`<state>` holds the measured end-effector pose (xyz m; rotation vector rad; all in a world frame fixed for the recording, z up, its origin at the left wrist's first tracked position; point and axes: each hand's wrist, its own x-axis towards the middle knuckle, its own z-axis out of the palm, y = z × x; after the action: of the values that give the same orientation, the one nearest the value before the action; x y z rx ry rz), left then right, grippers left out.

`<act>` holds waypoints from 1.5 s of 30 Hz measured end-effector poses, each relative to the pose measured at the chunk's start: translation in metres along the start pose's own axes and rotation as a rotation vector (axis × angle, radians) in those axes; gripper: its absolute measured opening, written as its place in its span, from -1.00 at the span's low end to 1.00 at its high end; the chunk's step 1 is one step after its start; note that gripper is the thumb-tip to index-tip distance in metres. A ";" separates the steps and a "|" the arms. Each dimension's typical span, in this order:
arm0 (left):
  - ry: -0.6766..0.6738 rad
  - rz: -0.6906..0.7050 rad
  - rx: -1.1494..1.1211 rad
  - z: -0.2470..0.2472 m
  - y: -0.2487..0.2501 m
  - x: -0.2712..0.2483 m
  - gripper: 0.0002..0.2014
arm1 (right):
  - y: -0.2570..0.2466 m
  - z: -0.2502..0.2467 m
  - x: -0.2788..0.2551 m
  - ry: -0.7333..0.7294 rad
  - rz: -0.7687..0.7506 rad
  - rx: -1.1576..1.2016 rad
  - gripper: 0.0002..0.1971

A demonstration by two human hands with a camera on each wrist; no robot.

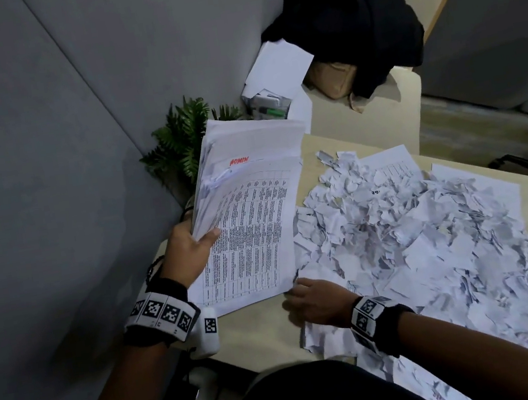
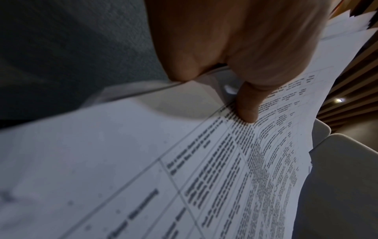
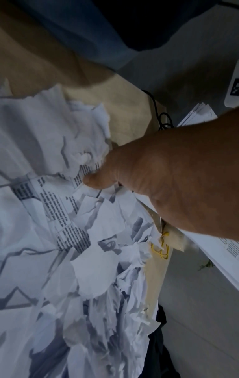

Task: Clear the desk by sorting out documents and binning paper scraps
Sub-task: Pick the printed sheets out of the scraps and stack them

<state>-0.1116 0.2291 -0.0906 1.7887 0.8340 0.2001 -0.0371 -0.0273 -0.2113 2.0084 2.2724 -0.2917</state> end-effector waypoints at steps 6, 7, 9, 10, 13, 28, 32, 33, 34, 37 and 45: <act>0.021 -0.005 0.025 -0.003 -0.001 -0.008 -0.75 | -0.002 -0.011 0.000 -0.067 0.060 -0.012 -0.69; 0.022 -0.003 0.031 -0.004 -0.003 -0.009 -0.74 | -0.002 -0.009 0.000 -0.079 0.079 0.005 -0.72; 0.021 -0.001 0.043 -0.004 -0.003 -0.009 -0.74 | -0.001 -0.010 0.001 -0.135 0.069 0.019 -0.76; 0.019 0.001 0.047 -0.005 -0.003 -0.010 -0.74 | 0.000 -0.008 0.001 -0.149 0.039 -0.002 -0.75; 0.019 0.006 0.043 -0.005 -0.003 -0.011 -0.74 | 0.003 -0.014 -0.003 -0.170 -0.037 -0.065 -0.70; -0.023 0.012 0.028 -0.004 -0.007 -0.009 -0.73 | 0.020 -0.052 -0.022 -0.210 -0.163 -0.237 -0.92; -0.032 0.040 0.028 -0.001 -0.001 -0.011 -0.73 | 0.033 -0.069 -0.028 -0.328 -0.206 -0.285 -0.92; -0.032 0.047 0.031 0.000 0.001 -0.012 -0.73 | 0.035 -0.072 -0.032 -0.363 -0.219 -0.302 -0.89; -0.033 0.050 0.034 0.001 0.003 -0.013 -0.73 | 0.038 -0.074 -0.036 -0.364 -0.236 -0.293 -0.85; -0.041 0.054 0.037 0.002 0.006 -0.014 -0.75 | 0.046 -0.093 -0.048 -0.267 -0.209 -0.229 -0.83; -0.079 0.047 0.041 0.013 0.006 -0.016 -0.74 | 0.065 -0.126 -0.054 0.011 -0.100 -0.111 -0.84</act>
<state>-0.1141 0.2083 -0.0865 1.8439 0.7447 0.1426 0.0413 -0.0468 -0.0827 1.8514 2.3446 -0.1593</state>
